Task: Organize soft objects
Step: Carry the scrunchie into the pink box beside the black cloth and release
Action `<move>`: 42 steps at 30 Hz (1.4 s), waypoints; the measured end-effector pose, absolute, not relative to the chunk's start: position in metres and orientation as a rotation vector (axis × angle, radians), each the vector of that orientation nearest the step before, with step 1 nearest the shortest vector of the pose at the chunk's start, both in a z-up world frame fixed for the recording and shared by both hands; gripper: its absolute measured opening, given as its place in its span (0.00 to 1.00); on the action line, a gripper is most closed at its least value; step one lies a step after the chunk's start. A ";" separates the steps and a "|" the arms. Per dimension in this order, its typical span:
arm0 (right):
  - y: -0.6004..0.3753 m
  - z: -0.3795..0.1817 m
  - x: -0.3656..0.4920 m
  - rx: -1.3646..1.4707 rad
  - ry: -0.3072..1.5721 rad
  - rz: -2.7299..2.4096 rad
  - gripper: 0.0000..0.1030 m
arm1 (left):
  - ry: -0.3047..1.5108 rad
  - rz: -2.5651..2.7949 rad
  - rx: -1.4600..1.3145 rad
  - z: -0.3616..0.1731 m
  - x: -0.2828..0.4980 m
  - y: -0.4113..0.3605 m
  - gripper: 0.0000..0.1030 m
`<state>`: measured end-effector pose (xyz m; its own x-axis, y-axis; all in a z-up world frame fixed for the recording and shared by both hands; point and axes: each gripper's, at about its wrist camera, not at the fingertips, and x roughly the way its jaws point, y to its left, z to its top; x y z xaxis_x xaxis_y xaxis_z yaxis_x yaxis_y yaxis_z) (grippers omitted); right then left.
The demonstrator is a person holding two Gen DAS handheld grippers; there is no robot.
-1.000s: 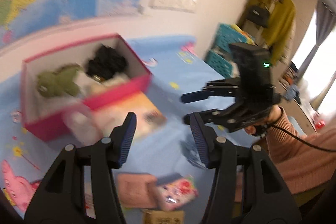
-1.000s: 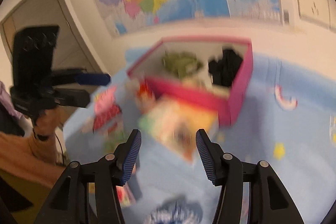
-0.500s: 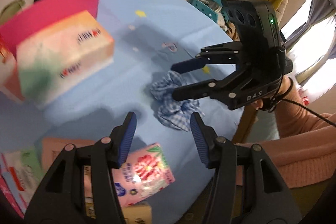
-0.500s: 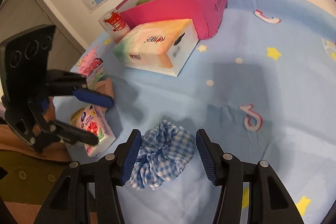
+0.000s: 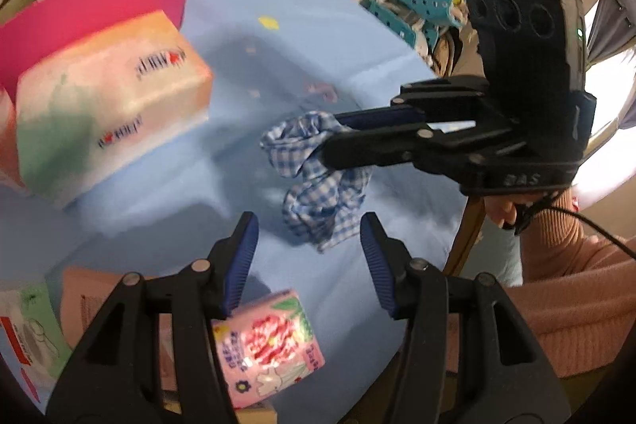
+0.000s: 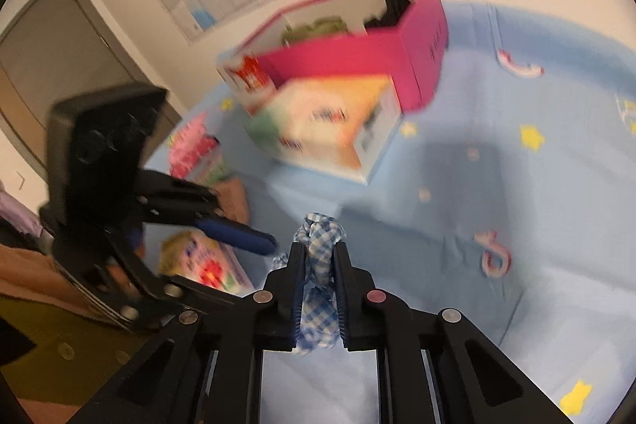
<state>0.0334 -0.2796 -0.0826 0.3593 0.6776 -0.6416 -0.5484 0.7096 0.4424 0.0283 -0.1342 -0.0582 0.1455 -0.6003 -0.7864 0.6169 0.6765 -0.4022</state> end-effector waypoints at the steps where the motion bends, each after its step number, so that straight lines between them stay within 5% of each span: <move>1: -0.278 -0.077 0.035 0.162 0.888 0.801 0.13 | 1.105 -0.871 0.008 -0.053 0.029 -0.132 0.54; 4: -0.276 -0.061 0.041 0.164 0.844 0.816 0.12 | 1.063 -0.850 -0.008 -0.042 0.034 -0.126 0.51; 11: -0.262 -0.026 0.063 0.142 0.747 0.842 0.12 | 0.976 -0.793 -0.012 -0.012 0.053 -0.113 0.28; 24: -0.241 0.017 0.141 0.132 0.635 0.778 0.12 | 0.909 -0.614 -0.056 0.031 0.133 -0.084 0.28; 42: -0.228 -0.007 0.217 0.143 0.735 0.657 0.16 | 1.010 -0.496 -0.071 0.016 0.201 -0.084 0.28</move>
<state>0.2170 -0.2278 -0.0068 0.5529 0.6018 -0.5763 -0.5049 0.7922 0.3429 0.2009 -0.0840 0.0162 0.4315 -0.4297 -0.7932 0.3654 0.8872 -0.2818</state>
